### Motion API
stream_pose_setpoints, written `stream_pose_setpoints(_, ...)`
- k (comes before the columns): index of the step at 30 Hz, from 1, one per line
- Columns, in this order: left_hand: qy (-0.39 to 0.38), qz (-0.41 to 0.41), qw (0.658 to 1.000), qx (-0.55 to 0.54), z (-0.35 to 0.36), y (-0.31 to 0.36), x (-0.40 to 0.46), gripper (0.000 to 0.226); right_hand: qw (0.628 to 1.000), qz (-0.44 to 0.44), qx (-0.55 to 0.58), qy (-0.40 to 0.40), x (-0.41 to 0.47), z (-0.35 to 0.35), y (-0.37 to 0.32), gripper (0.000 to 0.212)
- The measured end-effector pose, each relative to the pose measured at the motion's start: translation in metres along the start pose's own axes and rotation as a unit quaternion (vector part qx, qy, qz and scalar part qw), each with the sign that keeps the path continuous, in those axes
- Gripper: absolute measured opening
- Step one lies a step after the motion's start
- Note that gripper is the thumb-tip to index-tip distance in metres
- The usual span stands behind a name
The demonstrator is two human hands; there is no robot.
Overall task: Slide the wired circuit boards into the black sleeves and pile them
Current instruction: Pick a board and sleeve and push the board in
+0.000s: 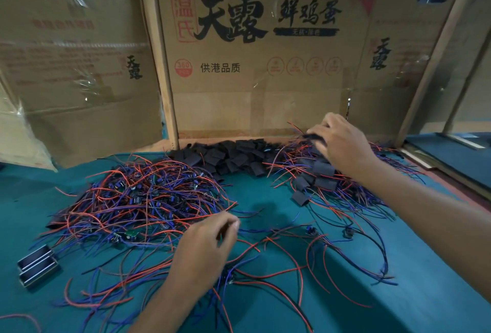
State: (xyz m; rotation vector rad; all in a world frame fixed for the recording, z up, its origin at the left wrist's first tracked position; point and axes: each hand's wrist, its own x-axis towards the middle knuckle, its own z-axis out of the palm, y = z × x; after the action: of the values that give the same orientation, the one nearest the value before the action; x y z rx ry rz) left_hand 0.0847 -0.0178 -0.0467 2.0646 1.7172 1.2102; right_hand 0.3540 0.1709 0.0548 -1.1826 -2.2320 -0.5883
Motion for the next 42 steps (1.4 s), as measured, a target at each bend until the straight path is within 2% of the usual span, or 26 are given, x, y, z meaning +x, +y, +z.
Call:
stream_pose_setpoints(3,0.01,0.086,0.989,0.123,0.001,0.001,-0.003,0.018,0.993,0.09,-0.069,-0.033,0.029,0.012,0.028,0.017)
stream_pose_setpoints(5,0.019,0.109,0.984,0.141,0.001,0.0,-0.002,0.025,0.982,0.131,-0.11,-0.075,0.041,0.02,0.039,0.015)
stream_pose_setpoints(9,0.017,0.116,0.982,0.149,-0.001,-0.001,0.0,0.031,0.951,0.169,-0.124,-0.226,0.049,0.041,0.027,0.018)
stream_pose_setpoints(16,0.011,0.114,0.982,0.152,0.0,0.003,-0.002,0.032,0.968,0.124,-0.088,-0.201,0.064,0.061,-0.009,0.023)
stream_pose_setpoints(24,0.023,0.131,0.97,0.204,0.001,-0.001,-0.001,0.026,0.952,0.125,0.069,-0.271,0.079,0.134,-0.078,0.036)
stream_pose_setpoints(27,0.022,0.131,0.966,0.222,0.002,-0.004,0.0,0.025,0.949,0.101,0.072,-0.29,0.085,0.163,-0.094,0.059)
stream_pose_setpoints(30,0.017,0.137,0.963,0.231,0.004,-0.008,0.001,0.025,0.938,0.114,0.092,-0.313,0.094,0.181,-0.102,0.082)
stream_pose_setpoints(32,0.023,0.144,0.96,0.239,0.005,-0.01,0.001,0.024,0.942,0.115,0.091,-0.303,0.098,0.187,-0.103,0.076)
stream_pose_setpoints(36,0.029,0.141,0.954,0.263,0.009,-0.013,0.001,0.022,0.952,0.112,0.08,-0.273,0.097,0.183,-0.107,0.037)
stream_pose_setpoints(38,0.021,0.123,0.958,0.258,0.01,-0.012,0.0,0.023,0.96,0.119,0.068,-0.242,0.092,0.169,-0.11,0.029)
stream_pose_setpoints(40,0.03,0.096,0.968,0.23,0.008,-0.011,0.0,0.021,0.96,0.153,0.118,-0.203,0.086,0.144,-0.114,0.026)
stream_pose_setpoints(42,0.064,0.076,0.976,0.193,0.005,-0.009,0.0,0.015,0.935,0.198,0.244,-0.167,0.074,0.11,-0.122,0.019)
